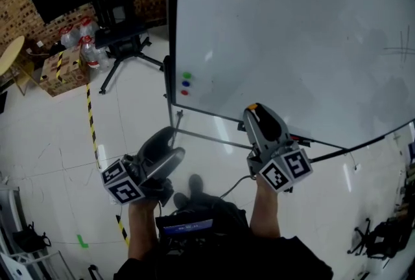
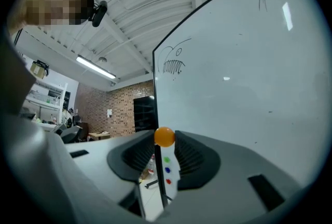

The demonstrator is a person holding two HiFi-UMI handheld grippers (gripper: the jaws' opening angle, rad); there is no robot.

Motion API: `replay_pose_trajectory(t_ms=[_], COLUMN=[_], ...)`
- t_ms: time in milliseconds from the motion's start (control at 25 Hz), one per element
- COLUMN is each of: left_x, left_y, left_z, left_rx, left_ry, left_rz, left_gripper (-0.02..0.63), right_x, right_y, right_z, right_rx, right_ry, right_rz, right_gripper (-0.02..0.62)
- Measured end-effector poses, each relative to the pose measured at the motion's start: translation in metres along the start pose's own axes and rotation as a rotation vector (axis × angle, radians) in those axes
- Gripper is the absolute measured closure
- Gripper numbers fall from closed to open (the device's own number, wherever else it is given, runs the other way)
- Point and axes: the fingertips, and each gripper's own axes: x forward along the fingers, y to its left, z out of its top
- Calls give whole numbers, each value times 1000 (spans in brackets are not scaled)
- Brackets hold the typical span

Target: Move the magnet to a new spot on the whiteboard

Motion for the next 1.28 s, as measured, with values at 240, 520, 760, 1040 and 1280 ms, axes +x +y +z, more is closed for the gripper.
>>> replay_pose_trajectory(t_ms=[240,520,760,1040,1280], left_x=[13,36,44,45,20], left_y=[21,43,56,63,72], left_z=[19,31,36,46,74], left_rx=[39,77,94,76,40], left_ry=[-11,-13,-11,7,54], left_rz=[66,116,155,117,54], left_gripper=[252,252,252,252,252], right_x=[39,75,92,98,107], right_y=[-15,-37,-46,-47,-29], right_z=[-1,-4,-11,-9,-10], right_rx=[18,50,77,62,55], right_ry=[-16,-33,-34,-37,-49], right_rz=[58,118,151,106,-6], right_gripper=[448,448,446,446,446])
